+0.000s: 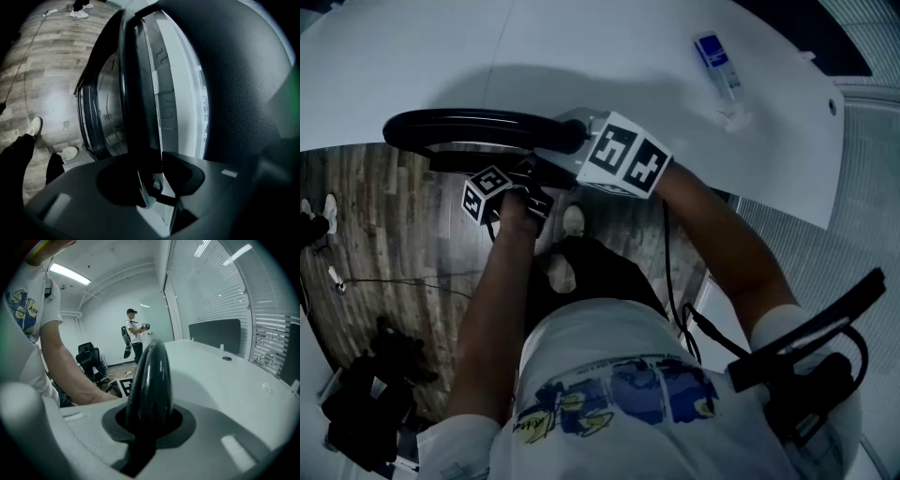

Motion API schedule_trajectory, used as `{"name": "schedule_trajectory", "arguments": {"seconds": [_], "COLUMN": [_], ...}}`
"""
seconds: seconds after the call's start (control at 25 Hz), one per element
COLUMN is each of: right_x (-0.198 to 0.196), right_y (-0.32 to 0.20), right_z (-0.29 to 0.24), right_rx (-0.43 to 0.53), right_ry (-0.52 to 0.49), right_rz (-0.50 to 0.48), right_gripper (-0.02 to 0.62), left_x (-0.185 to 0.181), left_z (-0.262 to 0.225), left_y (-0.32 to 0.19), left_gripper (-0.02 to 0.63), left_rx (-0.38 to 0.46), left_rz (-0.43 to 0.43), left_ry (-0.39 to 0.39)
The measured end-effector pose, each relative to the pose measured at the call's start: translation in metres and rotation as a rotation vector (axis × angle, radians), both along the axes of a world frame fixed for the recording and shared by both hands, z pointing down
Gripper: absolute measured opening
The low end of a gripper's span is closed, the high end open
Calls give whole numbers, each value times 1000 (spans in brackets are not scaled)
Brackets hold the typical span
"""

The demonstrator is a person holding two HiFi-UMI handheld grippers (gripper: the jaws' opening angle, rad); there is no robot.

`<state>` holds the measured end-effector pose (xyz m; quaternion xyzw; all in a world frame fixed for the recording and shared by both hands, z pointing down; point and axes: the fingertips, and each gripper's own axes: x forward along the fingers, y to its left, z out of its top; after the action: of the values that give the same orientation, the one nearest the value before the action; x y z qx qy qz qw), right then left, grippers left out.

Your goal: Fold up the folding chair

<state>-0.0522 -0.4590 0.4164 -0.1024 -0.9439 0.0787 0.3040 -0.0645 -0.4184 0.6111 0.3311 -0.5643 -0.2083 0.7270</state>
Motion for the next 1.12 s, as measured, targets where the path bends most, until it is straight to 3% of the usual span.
{"name": "schedule_trajectory", "arguments": {"seconds": [0.4,0.6,0.84,1.12], "right_x": [3,4,21,42], "right_y": [-1,-6,-13,-20], "right_z": [-1,-2,-3,-18], "right_rx": [-15,-16,6,49], "right_ry": [2,31,79,121], "right_rz": [9,31,54,154], "right_gripper": [77,152,184,196], "left_x": [1,-9,-21,-44], "left_z": [-8,-16,-23,-44], "left_y": [3,17,31,48], "left_gripper": [172,199,199,199], "left_rx": [77,99,126,203], "left_rz": [136,186,219,225], "left_ry": [-35,-70,-119,-121]}}
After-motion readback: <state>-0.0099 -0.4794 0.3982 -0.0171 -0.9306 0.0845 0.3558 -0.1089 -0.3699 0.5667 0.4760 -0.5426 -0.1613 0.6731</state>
